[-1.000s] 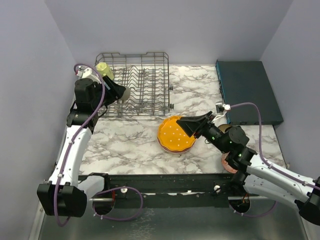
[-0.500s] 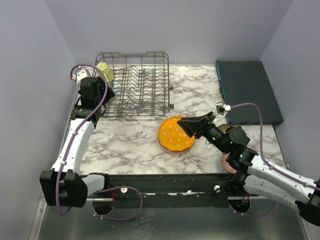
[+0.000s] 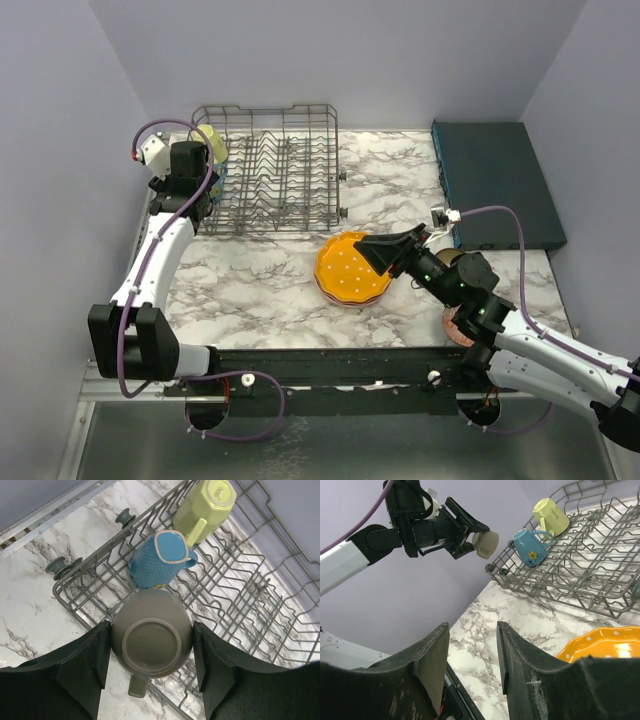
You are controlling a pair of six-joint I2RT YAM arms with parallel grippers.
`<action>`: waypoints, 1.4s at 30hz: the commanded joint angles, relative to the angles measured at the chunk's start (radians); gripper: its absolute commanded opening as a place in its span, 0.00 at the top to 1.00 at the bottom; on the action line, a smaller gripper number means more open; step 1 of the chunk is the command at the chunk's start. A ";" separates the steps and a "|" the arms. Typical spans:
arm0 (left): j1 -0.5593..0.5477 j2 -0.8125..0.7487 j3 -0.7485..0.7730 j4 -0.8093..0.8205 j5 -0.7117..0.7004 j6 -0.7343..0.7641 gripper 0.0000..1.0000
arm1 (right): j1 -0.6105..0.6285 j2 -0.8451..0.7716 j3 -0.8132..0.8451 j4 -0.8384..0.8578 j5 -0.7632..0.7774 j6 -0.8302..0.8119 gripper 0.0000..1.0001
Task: Load the mixed dishes into the dish rack
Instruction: Turn the cup upside down in the dish rack.
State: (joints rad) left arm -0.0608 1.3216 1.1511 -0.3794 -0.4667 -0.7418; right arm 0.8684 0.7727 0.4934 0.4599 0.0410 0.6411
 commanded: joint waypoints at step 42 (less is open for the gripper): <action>0.015 0.435 0.251 -0.219 -0.265 -0.344 1.00 | -0.002 0.011 -0.027 -0.039 0.045 -0.039 0.51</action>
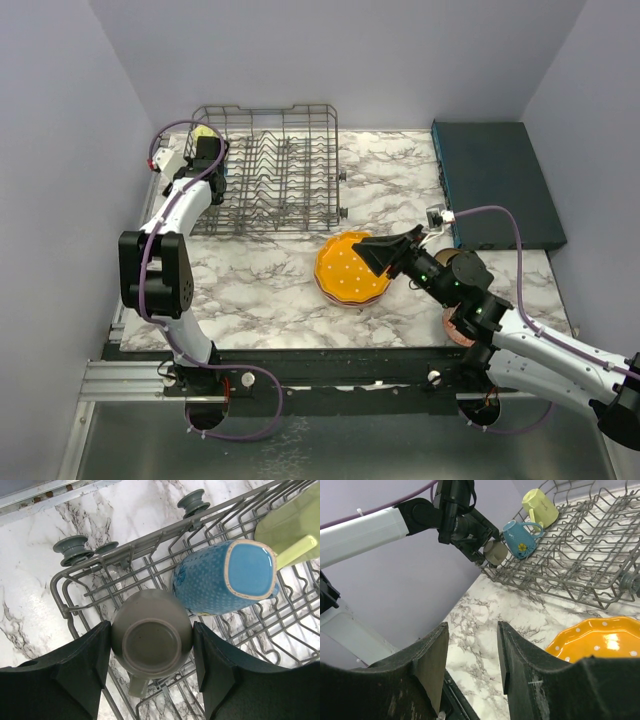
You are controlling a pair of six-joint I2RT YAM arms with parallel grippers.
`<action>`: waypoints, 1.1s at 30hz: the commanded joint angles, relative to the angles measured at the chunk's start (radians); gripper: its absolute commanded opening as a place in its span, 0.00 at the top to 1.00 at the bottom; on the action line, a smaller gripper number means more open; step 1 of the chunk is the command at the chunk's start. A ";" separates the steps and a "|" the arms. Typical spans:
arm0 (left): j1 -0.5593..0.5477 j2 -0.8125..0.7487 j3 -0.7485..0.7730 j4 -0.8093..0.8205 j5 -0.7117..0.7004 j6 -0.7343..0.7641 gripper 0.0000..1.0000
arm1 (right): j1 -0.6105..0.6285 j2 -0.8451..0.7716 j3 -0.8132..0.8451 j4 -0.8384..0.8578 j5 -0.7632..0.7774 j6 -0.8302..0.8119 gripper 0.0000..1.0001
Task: Load the mixed dishes into the dish rack
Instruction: Turn the cup upside down in the dish rack.
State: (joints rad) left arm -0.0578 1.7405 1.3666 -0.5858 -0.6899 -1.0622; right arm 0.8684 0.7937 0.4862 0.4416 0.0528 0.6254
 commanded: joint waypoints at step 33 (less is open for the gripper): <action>0.079 0.223 0.130 -0.020 0.076 -0.008 0.88 | -0.002 0.042 0.011 -0.028 0.038 -0.058 0.50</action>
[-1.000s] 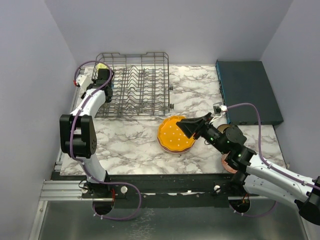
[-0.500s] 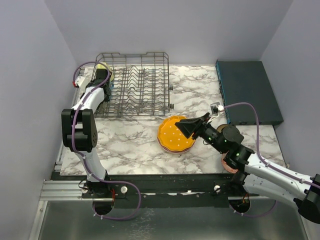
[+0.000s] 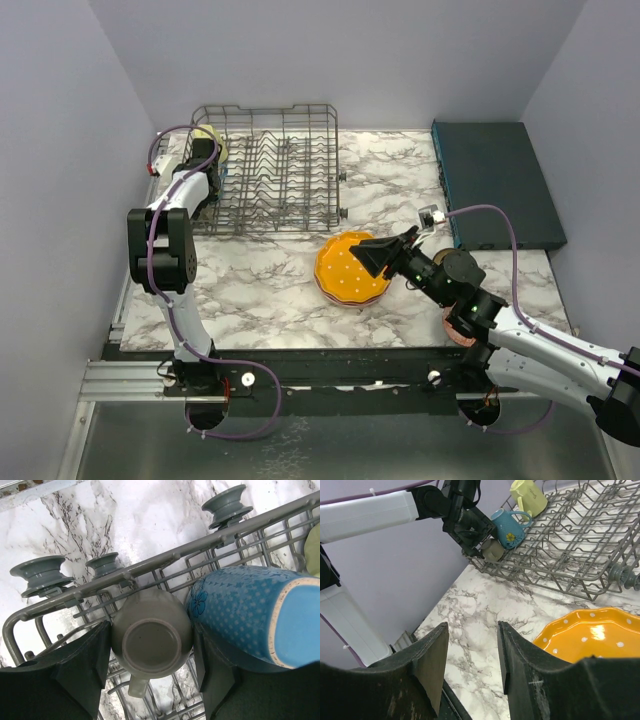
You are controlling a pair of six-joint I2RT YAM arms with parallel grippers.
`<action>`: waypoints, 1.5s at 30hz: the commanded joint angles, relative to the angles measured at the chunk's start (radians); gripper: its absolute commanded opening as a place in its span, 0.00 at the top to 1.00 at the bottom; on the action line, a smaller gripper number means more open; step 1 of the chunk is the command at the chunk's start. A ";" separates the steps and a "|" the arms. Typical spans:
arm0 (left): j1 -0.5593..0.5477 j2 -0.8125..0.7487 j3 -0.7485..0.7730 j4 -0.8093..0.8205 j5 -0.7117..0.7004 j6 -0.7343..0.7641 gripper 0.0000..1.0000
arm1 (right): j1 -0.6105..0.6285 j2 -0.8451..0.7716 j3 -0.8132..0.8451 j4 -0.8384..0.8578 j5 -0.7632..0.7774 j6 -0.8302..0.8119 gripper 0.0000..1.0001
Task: Load the mixed dishes into the dish rack
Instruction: Turn the cup upside down in the dish rack.
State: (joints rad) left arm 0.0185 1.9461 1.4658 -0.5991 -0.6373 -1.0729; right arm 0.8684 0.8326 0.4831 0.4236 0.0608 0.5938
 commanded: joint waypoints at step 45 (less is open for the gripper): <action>0.001 -0.048 0.019 -0.064 0.047 0.042 0.33 | -0.002 -0.006 -0.016 -0.001 0.020 0.034 0.48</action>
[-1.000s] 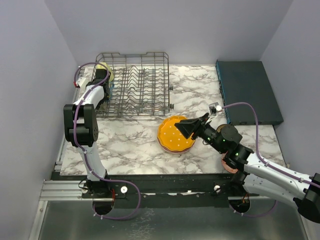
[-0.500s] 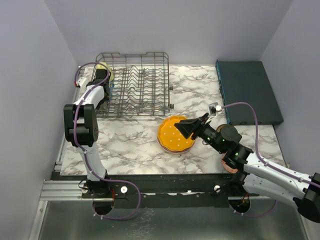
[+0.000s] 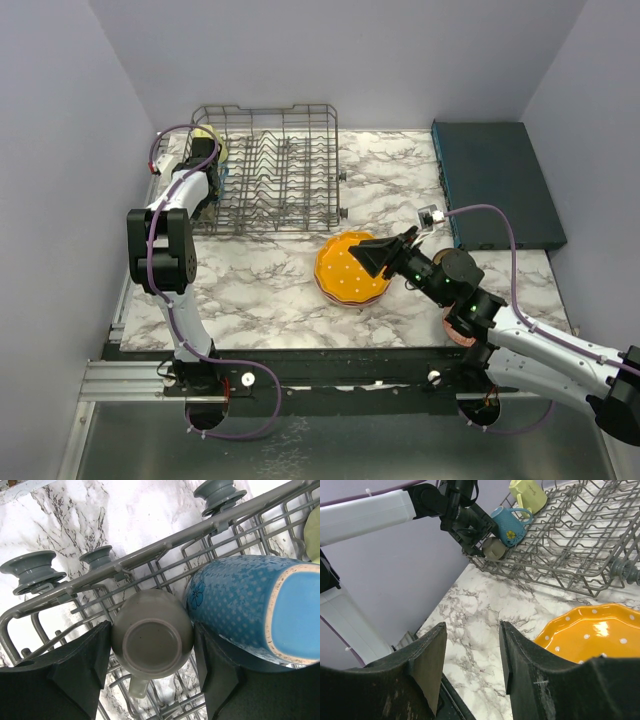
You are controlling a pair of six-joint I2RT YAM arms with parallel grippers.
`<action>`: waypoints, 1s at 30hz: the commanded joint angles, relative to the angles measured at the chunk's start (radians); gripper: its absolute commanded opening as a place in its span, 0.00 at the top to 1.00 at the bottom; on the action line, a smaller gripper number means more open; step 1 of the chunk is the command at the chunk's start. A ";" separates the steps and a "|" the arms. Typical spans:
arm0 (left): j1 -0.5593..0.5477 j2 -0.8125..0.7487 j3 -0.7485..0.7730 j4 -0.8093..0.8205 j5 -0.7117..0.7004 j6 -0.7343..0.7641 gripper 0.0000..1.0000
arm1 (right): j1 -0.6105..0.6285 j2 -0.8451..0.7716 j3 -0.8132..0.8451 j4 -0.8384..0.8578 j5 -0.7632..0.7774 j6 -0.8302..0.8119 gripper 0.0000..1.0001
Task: Load the mixed dishes into the dish rack
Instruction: Turn the cup upside down in the dish rack.
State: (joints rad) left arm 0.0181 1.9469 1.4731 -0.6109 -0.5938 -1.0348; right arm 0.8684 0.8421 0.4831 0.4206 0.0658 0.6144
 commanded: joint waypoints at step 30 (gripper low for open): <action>0.000 -0.086 0.012 -0.099 0.019 0.024 0.26 | -0.002 -0.038 -0.013 -0.027 -0.008 0.051 0.48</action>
State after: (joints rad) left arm 0.0177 1.9106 1.4734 -0.6605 -0.5911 -1.0267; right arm 0.8684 0.7982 0.4644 0.4088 0.0650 0.6582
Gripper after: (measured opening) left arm 0.740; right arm 0.522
